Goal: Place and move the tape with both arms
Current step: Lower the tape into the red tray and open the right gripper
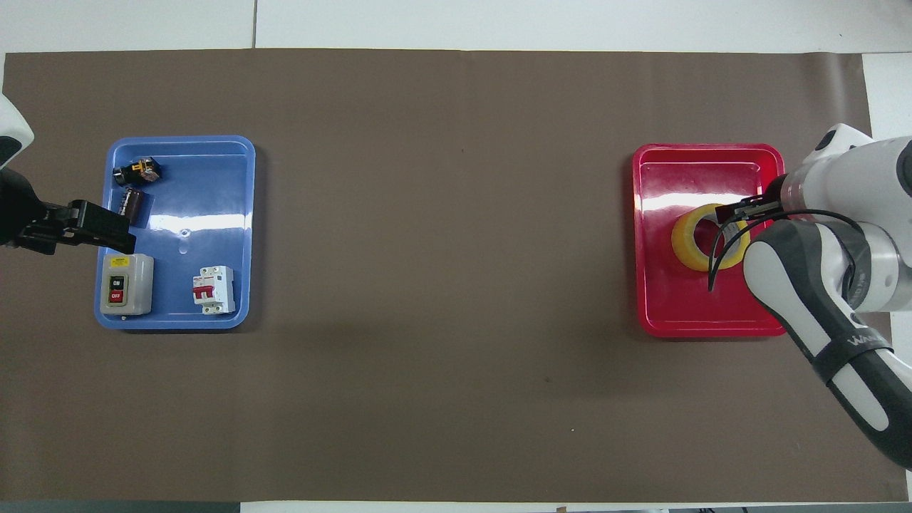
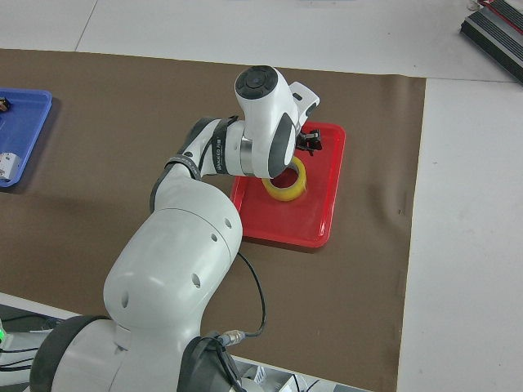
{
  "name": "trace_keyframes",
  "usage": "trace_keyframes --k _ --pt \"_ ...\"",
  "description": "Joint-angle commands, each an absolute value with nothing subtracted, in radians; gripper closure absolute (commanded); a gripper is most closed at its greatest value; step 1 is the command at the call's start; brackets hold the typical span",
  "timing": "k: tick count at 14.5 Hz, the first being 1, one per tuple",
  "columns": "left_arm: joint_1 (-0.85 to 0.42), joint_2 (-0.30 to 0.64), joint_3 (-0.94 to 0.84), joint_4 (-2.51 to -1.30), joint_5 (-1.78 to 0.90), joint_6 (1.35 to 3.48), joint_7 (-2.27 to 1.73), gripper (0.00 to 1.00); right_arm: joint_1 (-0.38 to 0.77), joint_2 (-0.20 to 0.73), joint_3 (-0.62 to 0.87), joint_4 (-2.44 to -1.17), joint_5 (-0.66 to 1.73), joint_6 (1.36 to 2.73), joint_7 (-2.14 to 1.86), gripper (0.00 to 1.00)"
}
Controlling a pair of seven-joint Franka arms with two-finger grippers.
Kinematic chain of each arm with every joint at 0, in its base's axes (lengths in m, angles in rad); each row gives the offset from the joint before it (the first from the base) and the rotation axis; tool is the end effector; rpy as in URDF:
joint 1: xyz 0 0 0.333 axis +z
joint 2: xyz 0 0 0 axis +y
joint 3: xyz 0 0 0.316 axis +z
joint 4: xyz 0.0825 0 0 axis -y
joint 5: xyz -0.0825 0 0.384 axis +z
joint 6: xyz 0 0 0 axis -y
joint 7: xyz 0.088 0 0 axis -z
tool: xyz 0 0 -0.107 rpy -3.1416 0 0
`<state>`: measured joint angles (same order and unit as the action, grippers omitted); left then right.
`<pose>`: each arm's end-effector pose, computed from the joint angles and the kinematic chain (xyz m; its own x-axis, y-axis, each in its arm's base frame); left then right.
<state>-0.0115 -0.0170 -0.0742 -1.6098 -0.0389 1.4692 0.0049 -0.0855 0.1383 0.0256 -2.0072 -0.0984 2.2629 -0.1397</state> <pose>0.5346 -0.0508 0.6074 0.9880 -0.0936 -0.1231 -0.0895 -0.9953 0.0382 0.5912 -0.0384 0.3993 0.9846 0.1414 0.1027 0.1319 -0.9868 0.0942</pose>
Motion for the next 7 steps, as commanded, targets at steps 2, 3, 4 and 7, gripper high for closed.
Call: trace_keyframes --k 2,3,4,7 --pt "0.005 -0.038 -0.083 -1.632 -0.055 1.465 0.015 0.00 -0.016 0.109 0.035 -1.806 -0.106 1.990 0.067 0.00" --pt "0.005 -0.038 -0.083 -1.632 -0.055 1.465 0.015 0.00 -0.005 0.092 0.035 -1.771 -0.106 1.929 0.096 0.00" --pt "0.005 -0.040 -0.083 -1.632 -0.055 1.465 0.015 0.00 -0.003 0.074 0.035 -1.738 -0.106 1.878 0.103 0.00" --pt "0.005 -0.040 -0.083 -1.632 -0.055 1.465 0.015 0.00 -0.008 0.013 0.034 -1.645 -0.092 1.677 0.100 0.00"
